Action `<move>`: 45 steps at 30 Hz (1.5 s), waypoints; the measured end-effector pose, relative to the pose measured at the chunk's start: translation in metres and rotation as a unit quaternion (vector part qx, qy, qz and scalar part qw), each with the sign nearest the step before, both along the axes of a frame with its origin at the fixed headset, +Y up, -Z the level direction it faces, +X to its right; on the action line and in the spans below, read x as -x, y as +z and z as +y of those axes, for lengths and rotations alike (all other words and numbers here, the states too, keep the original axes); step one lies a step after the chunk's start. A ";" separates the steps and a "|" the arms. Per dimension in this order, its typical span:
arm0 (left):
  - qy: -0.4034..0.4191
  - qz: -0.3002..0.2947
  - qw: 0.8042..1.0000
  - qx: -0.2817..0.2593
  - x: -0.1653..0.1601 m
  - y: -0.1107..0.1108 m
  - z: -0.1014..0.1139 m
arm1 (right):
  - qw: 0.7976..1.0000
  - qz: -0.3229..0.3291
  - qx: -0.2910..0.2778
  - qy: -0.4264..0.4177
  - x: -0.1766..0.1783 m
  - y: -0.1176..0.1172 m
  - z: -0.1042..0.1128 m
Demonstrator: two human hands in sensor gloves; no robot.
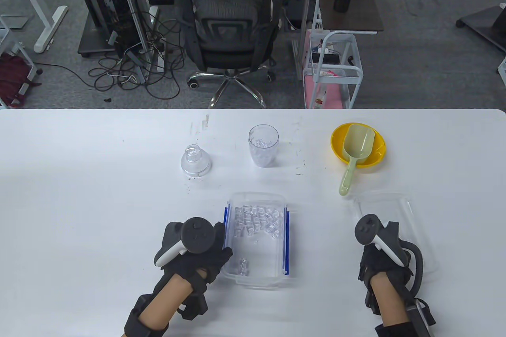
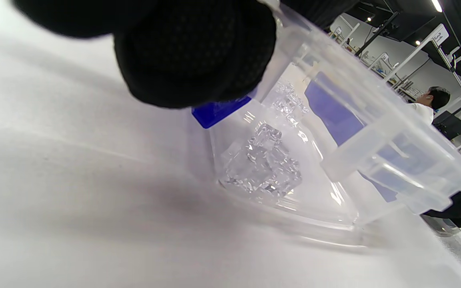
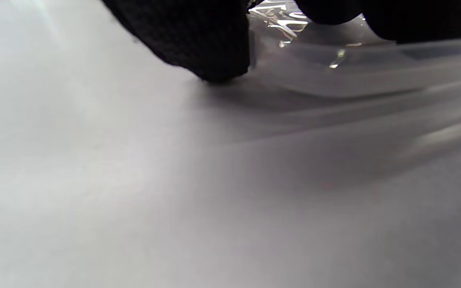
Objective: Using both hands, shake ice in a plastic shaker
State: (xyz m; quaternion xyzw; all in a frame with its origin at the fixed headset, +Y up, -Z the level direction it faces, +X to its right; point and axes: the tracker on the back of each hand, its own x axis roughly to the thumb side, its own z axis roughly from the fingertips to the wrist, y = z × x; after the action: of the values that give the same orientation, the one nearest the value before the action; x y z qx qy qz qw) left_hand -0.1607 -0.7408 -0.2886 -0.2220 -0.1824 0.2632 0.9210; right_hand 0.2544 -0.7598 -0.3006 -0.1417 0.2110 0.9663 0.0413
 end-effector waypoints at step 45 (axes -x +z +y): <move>0.232 0.026 0.957 -0.171 0.002 0.014 0.062 | 0.595 0.196 -0.430 -0.650 0.083 0.052 0.070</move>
State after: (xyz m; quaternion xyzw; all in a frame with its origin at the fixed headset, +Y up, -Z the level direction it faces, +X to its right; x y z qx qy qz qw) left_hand -0.1625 -0.6785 -0.2750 -0.0064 -0.2471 0.4400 0.8633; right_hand 0.1718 -0.6897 -0.2483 0.2600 -0.1901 0.6669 0.6720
